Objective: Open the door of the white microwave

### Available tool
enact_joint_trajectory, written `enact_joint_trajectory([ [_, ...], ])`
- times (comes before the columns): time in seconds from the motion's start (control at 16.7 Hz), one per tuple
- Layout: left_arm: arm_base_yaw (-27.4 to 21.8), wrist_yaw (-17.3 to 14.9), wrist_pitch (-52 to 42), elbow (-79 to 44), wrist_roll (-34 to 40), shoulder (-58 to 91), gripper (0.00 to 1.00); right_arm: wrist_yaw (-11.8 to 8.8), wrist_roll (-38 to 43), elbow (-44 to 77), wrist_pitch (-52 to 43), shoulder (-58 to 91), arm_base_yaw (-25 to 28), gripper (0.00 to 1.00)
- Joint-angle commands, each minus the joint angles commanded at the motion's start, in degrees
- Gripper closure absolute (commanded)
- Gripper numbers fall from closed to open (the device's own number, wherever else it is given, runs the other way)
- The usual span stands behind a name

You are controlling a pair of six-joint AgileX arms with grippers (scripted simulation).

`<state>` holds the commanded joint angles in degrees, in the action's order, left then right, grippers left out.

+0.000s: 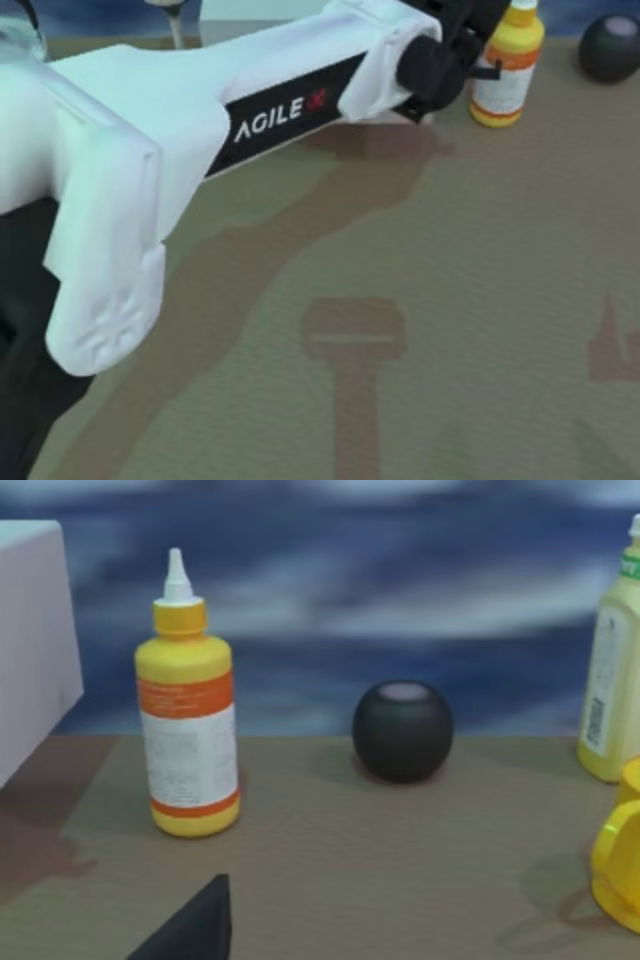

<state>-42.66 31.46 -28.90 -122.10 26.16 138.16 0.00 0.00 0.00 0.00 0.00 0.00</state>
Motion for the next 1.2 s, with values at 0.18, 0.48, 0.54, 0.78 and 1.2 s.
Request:
enact_joint_trajectory([
  [0.18,0.90,-3.84,-15.46,-13.87,2.26,5.20,1.00,0.00,0.00,0.00,0.00,0.00,0.00,0.00],
  [0.48,2.67,-10.24,-38.37,-34.19,5.68,12.04,1.00,0.00,0.00,0.00,0.00,0.00,0.00,0.00],
  [0.54,2.99,-11.30,-41.57,-37.16,6.21,13.00,1.00,0.00,0.00,0.00,0.00,0.00,0.00,0.00],
  [0.78,3.79,-13.83,-48.26,-43.63,7.40,15.11,1.00,0.00,0.00,0.00,0.00,0.00,0.00,0.00],
  [1.2,3.81,-13.90,-48.44,-43.81,7.43,15.17,1.00,0.00,0.00,0.00,0.00,0.00,0.00,0.00],
])
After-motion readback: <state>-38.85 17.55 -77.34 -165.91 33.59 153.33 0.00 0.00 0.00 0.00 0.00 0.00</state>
